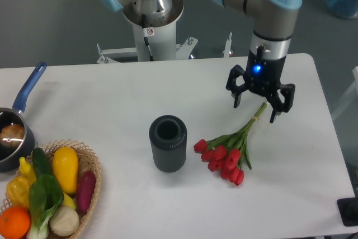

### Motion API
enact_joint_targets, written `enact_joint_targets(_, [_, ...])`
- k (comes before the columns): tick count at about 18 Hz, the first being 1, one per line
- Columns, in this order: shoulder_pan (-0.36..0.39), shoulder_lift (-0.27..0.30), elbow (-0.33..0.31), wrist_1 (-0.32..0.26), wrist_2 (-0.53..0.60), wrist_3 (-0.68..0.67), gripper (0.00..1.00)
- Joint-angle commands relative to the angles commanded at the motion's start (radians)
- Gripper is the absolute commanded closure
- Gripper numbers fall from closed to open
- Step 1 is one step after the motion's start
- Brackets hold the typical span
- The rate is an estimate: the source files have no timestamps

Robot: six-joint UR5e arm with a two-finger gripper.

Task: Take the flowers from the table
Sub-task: 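Lower the open gripper toward the tulip stems near the blooms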

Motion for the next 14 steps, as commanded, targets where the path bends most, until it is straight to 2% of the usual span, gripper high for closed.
enact_joint_targets(14, [0.005, -0.109, -0.005, -0.003, 0.032, -0.009, 0.0])
